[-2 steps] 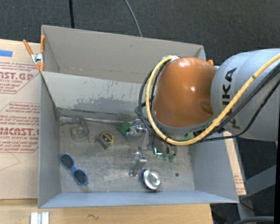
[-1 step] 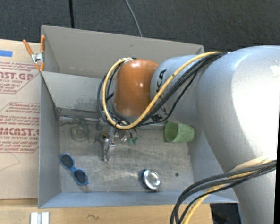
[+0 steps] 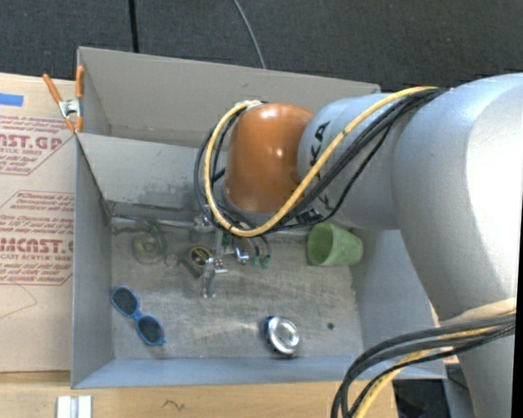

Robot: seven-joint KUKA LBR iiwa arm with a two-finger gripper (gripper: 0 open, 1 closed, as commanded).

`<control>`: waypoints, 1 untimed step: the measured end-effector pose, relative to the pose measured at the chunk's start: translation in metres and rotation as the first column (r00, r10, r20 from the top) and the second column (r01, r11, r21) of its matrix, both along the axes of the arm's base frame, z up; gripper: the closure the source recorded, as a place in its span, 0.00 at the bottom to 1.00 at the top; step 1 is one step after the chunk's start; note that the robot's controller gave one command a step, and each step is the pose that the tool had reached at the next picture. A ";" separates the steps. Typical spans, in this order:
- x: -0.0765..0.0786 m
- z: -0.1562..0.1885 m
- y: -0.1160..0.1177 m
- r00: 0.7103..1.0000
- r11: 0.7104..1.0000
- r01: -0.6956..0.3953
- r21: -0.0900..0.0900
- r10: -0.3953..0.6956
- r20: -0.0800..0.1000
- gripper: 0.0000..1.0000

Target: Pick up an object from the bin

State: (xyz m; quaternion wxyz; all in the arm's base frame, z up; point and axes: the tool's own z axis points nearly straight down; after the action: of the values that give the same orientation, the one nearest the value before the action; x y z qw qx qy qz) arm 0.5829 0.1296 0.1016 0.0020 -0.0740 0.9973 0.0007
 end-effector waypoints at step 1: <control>0.007 -0.001 -0.014 0.997 0.997 -0.076 -0.001 0.076 -0.001 0.00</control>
Offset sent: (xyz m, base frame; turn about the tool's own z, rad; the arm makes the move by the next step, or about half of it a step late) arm 0.0063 -0.0145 -0.0012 -0.0751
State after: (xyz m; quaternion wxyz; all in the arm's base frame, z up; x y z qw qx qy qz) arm 0.5896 0.1157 0.1004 0.0015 -0.1118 0.9937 0.0001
